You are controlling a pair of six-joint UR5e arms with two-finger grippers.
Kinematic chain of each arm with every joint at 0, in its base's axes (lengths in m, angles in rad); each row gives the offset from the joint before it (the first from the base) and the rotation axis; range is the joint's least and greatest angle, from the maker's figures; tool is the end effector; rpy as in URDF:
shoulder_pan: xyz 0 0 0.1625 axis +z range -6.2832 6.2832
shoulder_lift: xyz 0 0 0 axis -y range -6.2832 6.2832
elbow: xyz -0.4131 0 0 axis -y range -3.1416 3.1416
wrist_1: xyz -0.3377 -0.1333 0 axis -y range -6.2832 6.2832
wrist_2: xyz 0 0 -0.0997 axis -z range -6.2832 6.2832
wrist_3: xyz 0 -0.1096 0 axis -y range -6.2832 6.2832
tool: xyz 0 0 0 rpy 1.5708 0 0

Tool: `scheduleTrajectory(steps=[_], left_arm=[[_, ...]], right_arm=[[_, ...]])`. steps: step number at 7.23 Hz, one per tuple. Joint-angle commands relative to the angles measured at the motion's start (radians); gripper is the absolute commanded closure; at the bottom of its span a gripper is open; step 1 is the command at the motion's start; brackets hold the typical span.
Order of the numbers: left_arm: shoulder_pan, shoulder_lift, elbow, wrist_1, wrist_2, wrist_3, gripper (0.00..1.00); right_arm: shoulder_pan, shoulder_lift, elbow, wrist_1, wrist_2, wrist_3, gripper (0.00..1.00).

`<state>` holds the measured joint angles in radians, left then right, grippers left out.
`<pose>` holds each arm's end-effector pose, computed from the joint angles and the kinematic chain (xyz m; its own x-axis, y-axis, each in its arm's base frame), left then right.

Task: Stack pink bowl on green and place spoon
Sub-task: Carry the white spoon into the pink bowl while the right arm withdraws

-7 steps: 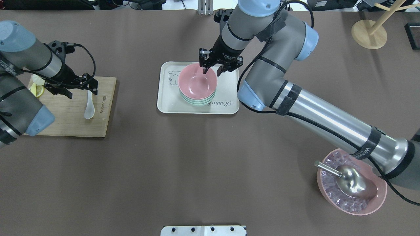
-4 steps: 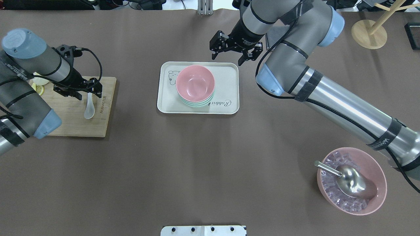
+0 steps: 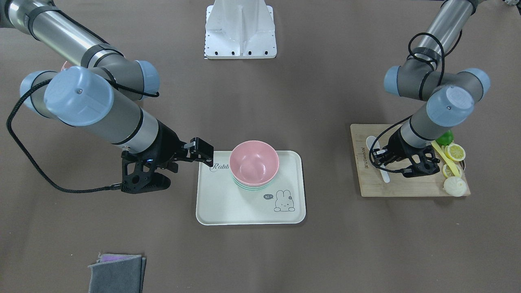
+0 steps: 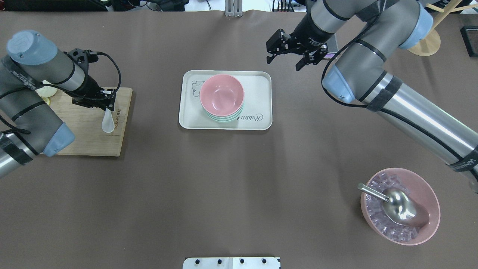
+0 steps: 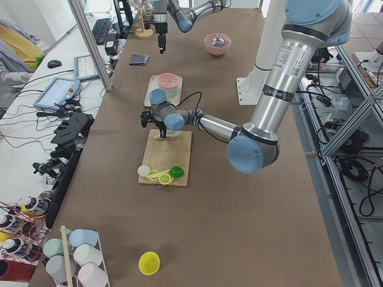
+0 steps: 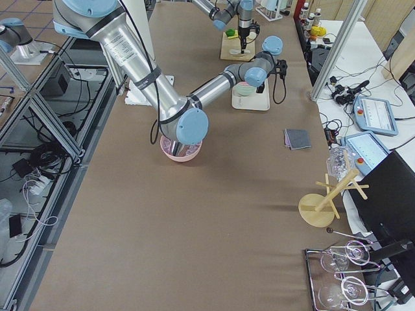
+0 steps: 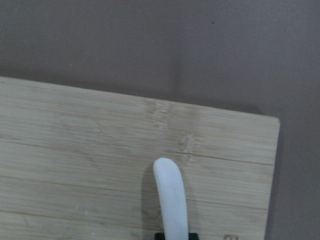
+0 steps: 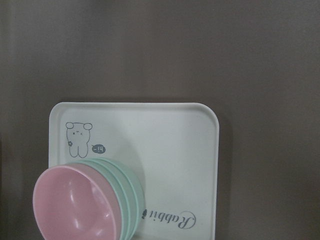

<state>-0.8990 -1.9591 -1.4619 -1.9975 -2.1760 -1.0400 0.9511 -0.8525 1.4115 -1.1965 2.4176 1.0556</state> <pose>0.3275 -0.5258 0.4556 0.6179 -0.1082 -0.7787 0.1172 0.9921 -0.0449 -0.3508 -0.5799 0.2575 0.3942 -0.0094 0.9190 0.0054 1.0000 0.0079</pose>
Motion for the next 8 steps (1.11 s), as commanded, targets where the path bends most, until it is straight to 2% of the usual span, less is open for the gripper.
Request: scheduleTrajectory(steps=[1, 4, 5, 6, 7, 8], left_arm=[[0.003, -0.131, -0.017, 0.011, -0.007, -0.175, 1.0], [0.107, -0.343, 0.017, -0.006, 0.005, -0.36, 1.0], [0.139, -0.363, 0.031, -0.042, 0.049, -0.361, 1.0], [0.178, -0.406, 0.069, -0.088, 0.146, -0.362, 1.0], [0.18, -0.455, 0.118, -0.093, 0.159, -0.361, 1.0], [0.177, -0.458, 0.121, -0.098, 0.159, -0.356, 1.0]], right_arm=[[0.11, -0.084, 0.015, -0.005, 0.116, -0.122, 0.0], [0.207, -0.219, 0.011, -0.009, 0.14, -0.351, 0.0], [0.247, -0.259, 0.004, -0.012, 0.133, -0.396, 0.0], [0.28, -0.311, 0.001, -0.014, 0.124, -0.463, 0.0], [0.314, -0.351, -0.003, -0.014, 0.12, -0.55, 0.0], [0.327, -0.377, -0.003, -0.014, 0.107, -0.589, 0.0]])
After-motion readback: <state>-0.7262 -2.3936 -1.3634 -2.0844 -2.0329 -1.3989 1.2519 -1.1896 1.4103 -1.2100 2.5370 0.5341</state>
